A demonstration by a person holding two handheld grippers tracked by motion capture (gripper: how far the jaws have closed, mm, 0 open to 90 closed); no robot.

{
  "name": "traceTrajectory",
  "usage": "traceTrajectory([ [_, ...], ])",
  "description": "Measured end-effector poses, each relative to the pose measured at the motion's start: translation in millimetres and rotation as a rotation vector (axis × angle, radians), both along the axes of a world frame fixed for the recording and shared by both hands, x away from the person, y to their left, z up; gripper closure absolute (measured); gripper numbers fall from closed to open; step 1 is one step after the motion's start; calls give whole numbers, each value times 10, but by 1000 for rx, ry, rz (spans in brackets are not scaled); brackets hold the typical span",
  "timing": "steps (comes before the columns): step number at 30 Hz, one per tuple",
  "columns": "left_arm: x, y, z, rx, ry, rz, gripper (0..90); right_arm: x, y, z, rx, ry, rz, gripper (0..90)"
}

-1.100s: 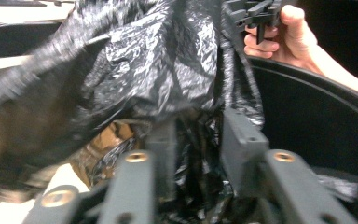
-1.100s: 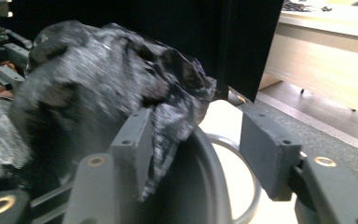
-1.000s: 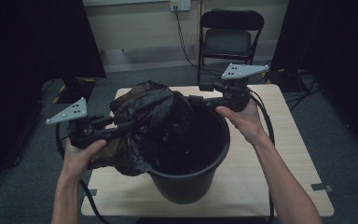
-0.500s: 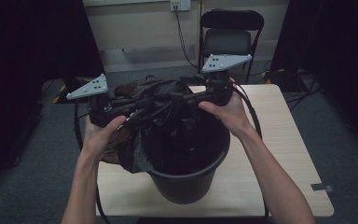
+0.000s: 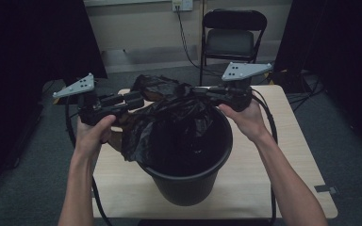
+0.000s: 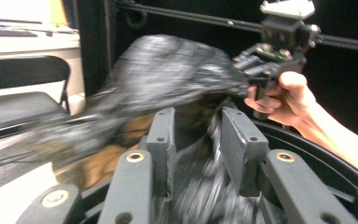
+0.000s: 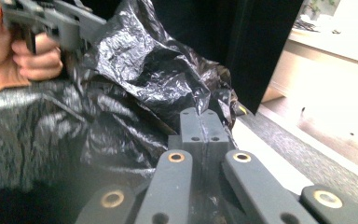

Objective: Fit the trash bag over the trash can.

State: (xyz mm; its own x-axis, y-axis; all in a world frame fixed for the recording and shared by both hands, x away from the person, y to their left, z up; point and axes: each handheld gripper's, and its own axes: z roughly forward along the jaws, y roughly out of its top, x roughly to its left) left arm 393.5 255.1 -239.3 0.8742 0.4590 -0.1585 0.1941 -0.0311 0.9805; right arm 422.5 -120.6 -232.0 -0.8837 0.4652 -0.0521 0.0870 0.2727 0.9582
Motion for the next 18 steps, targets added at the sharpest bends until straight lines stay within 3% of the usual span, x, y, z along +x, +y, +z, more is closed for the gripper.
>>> traceTrajectory([
  [6, 92, 75, -198, 28, 62, 69, 580, 17, -294, -158, 27, 24, -44, 900],
  [8, 108, 23, -270, 67, 79, 54, 566, 38, -361, -230, 23, 34, -60, 900],
  [12, 62, -80, -365, 119, 93, 2, 638, 98, -501, -377, 47, 70, -99, 900],
  [18, -49, -107, -417, 98, 81, -20, 672, 139, -582, -554, 44, 113, -136, 900],
])
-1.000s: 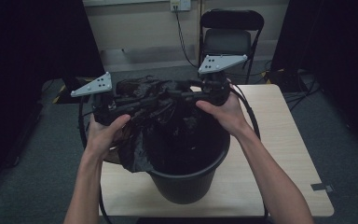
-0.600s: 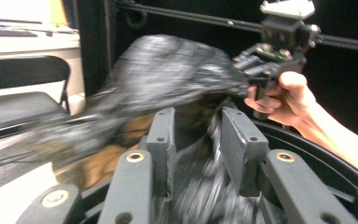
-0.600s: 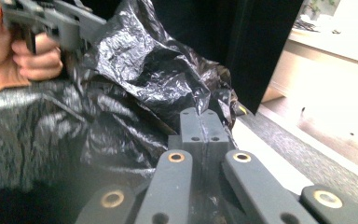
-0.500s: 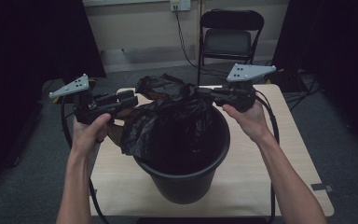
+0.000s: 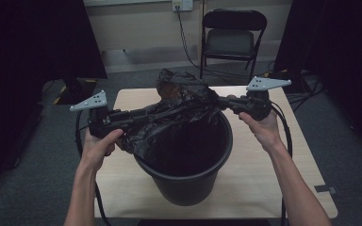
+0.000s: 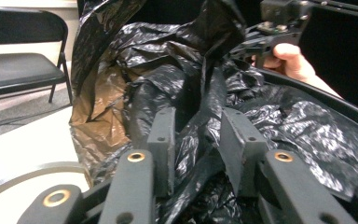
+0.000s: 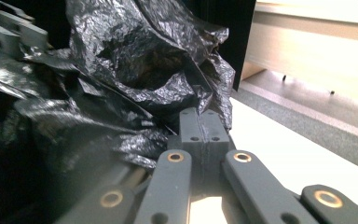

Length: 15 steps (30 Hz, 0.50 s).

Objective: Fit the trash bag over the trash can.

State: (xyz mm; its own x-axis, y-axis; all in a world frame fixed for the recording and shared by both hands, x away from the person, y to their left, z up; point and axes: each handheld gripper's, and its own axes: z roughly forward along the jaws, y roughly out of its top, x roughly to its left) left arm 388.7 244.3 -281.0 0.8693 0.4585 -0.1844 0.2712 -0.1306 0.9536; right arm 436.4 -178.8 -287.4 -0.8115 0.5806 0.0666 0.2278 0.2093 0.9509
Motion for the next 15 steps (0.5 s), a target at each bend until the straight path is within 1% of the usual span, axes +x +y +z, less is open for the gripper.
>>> traceTrajectory([
  [3, -58, -32, 2, 20, -3, -20, 667, 20, 9, -51, -15, 16, -22, 900],
  [4, -74, -45, 11, 32, -5, -22, 657, 25, 21, -65, -18, 21, -22, 899],
  [5, -78, -45, 23, 35, -7, -22, 635, 34, 41, -75, -24, 22, -23, 899],
  [7, -83, -31, 66, 17, -11, -23, 615, 48, 70, -77, -22, 20, -21, 898],
  [9, -79, -3, 143, 0, -24, -23, 607, 72, 95, -72, -17, 19, -16, 894],
  [11, -61, 15, 226, 8, -35, -11, 600, 108, 118, -63, -14, 19, -14, 890],
  [13, -33, 37, 305, 6, -35, -5, 597, 132, 135, -58, -18, 18, -11, 884],
  [14, -29, 59, 368, 0, -44, 1, 597, 147, 149, -53, -21, 18, -8, 884],
  [15, -29, 82, 422, -29, -51, -13, 597, 160, 168, -45, -25, 18, -3, 880],
])
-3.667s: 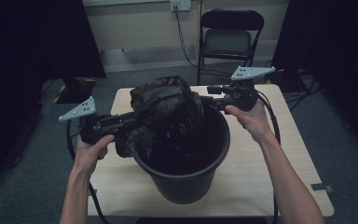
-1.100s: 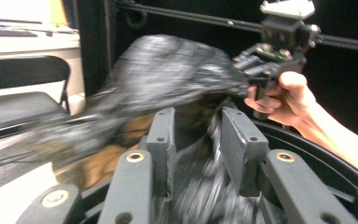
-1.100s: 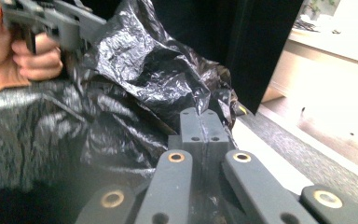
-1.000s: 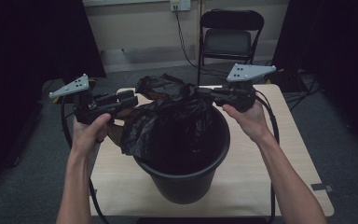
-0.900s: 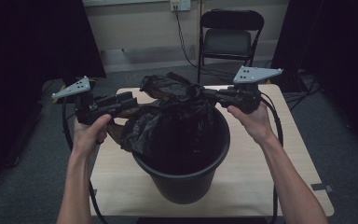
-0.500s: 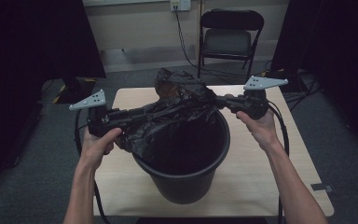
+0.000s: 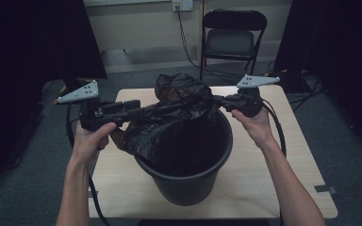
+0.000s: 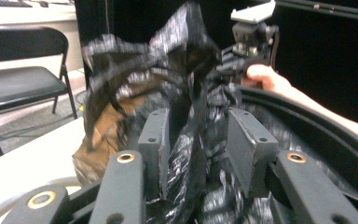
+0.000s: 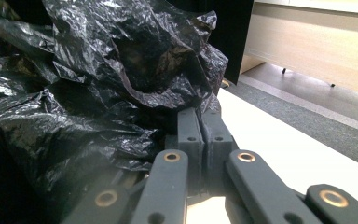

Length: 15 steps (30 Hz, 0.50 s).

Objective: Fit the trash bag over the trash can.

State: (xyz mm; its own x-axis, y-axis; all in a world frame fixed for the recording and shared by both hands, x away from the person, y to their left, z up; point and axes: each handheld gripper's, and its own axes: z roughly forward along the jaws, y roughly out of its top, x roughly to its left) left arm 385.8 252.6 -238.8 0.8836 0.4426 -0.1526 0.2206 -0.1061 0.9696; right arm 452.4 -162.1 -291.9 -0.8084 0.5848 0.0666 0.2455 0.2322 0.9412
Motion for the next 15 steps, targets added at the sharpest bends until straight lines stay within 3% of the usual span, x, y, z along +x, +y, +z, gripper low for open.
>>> traceTrajectory([
  [4, 39, 71, 80, -27, -17, -2, 595, 33, 23, 9, 1, -3, 1, 871],
  [8, 188, 180, 40, -70, -1, 48, 635, 62, 21, 9, 4, -1, 1, 868],
  [10, 305, 214, -32, -73, 23, 81, 678, 56, 22, 12, 4, -5, 4, 864],
  [12, 446, 206, -174, -68, 77, 115, 741, 53, 22, 17, 9, -8, 5, 861],
  [15, 537, 137, -368, -62, 128, 79, 765, 54, 24, 17, 12, -9, 4, 833],
])
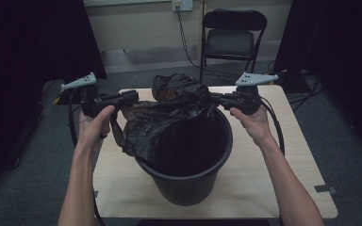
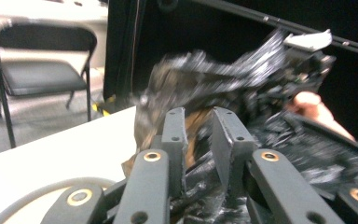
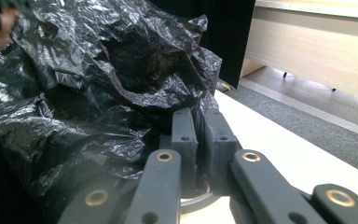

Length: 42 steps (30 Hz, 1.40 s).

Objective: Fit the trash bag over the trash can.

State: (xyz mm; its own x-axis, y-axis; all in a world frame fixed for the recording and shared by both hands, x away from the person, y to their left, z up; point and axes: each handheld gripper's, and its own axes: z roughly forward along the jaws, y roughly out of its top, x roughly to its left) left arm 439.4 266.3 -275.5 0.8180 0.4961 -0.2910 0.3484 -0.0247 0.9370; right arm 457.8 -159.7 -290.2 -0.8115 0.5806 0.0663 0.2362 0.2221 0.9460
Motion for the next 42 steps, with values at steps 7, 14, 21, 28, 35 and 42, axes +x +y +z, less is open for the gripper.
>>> traceTrajectory([
  [7, -170, -81, -148, 4, -4, -70, 773, -28, -33, 21, 5, 9, -26, 614],
  [14, -415, -38, -180, 9, -46, -36, 735, -231, -159, 157, 60, -33, -54, 445],
  [21, -614, -34, -168, 47, -71, 0, 677, -290, -8, 298, 59, -45, 14, 332],
  [28, -662, 12, -74, 72, -100, -26, 617, -163, 185, 377, 107, -41, 15, 591],
  [35, -453, 43, 79, 48, -101, -32, 629, -25, 123, 216, 100, 12, 22, 865],
  [42, -76, 96, 171, -26, -87, -19, 686, 28, 93, 116, 81, 34, 25, 899],
])
